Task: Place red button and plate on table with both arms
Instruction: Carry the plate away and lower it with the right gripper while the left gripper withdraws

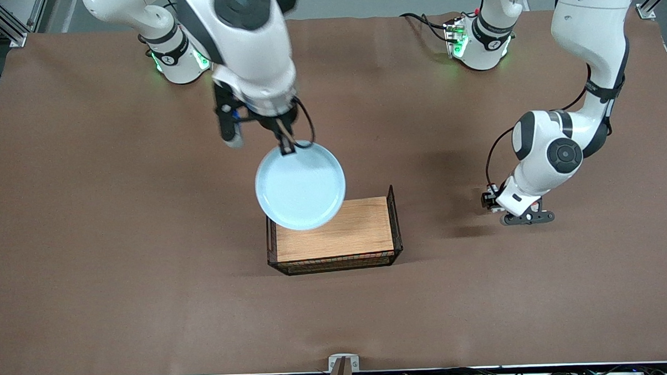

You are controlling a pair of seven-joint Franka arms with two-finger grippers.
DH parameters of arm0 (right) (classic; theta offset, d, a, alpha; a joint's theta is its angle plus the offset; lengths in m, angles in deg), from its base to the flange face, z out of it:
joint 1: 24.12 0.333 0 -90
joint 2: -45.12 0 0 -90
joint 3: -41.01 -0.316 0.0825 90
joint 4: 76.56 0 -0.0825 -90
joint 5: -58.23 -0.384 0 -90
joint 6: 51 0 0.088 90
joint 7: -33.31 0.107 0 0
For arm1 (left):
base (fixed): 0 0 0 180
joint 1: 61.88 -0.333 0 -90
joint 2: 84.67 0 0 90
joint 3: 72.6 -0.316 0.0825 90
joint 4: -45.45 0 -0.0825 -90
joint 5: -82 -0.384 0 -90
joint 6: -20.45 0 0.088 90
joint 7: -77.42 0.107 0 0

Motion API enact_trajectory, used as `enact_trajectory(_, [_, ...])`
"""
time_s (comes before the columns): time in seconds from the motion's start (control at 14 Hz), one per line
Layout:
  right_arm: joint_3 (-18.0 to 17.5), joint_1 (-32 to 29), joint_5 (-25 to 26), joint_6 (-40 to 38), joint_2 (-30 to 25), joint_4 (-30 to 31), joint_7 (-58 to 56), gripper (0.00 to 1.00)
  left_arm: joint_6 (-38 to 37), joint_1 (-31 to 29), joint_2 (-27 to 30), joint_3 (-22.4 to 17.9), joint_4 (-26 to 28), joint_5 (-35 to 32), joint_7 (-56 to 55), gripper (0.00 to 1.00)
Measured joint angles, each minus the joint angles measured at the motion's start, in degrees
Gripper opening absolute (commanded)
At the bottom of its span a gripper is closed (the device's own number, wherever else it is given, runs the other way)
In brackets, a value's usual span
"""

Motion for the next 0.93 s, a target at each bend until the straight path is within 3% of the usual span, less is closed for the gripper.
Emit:
enact_trajectory(0.29, [0.6,-7.73,-0.62,-10.86,-6.38,0.32,-24.68,0.0,0.0,-1.48,-3.72,-0.03,-3.68,0.0,2.43,0.0])
enact_trajectory(0.5, [0.93,-16.57,-0.62,-14.04,-8.0,1.75,-46.41,0.0,0.26,-1.57,-5.2,-0.01,-4.82,0.0,2.5,0.03])
enact_trajectory(0.57, [1.05,-20.22,-0.59,-14.1,-8.29,2.64,-53.87,0.0,0.4,-1.56,-5.44,0.01,-5.03,0.0,2.5,0.28])
enact_trajectory(0.64, [1.16,-24.06,-0.58,-13.96,-8.43,3.61,-61.18,0.0,0.42,-1.56,-5.59,0.03,-5.16,0.0,2.5,0.99])
enact_trajectory(0.93, [1.32,-36.82,-0.61,-7.04,-8.43,10.73,-85.41,0.0,0.45,-1.54,-5.65,0.04,-5.74,-0.01,2.67,1.0])
